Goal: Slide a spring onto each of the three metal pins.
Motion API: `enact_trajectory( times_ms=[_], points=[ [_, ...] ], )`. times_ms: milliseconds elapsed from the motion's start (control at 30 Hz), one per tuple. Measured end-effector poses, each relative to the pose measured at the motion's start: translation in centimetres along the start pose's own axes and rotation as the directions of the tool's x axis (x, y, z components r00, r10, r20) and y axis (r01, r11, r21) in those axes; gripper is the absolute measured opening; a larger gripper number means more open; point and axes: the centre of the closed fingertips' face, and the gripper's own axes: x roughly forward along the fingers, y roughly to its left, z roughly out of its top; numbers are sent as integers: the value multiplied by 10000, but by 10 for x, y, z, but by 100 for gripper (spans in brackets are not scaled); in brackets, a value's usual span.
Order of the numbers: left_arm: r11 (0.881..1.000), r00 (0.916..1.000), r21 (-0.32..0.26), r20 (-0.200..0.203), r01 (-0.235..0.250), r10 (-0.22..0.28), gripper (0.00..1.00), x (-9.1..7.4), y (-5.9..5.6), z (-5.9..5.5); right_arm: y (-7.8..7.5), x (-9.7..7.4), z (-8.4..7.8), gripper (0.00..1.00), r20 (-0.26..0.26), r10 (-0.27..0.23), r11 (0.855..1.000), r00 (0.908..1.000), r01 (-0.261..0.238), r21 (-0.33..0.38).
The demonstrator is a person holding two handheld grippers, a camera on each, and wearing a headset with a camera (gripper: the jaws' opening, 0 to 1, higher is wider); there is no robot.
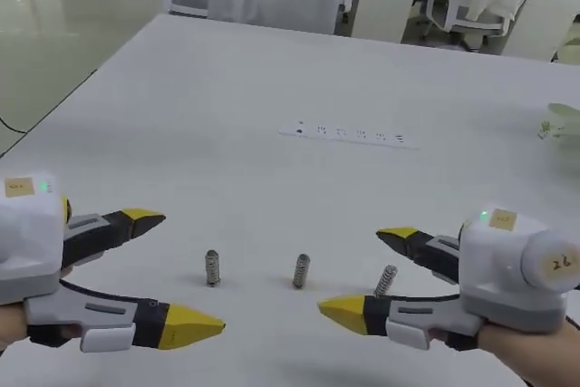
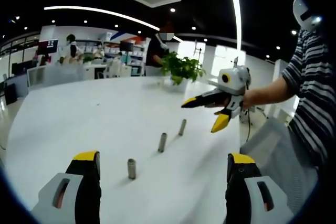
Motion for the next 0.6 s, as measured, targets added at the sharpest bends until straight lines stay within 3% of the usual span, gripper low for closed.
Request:
enact_trajectory(
  times_ms=[267,600],
  points=[
    [9999,9999,76,53,-120,120,98,-2,0,-1,-1,-17,-13,99,-118,-220,9997,9997,221,143],
    [9987,9990,244,-36,-442,443,98,-14,5,-6,-12,-43,-31,99,-396,-596,9980,9974,603,163]
  ],
)
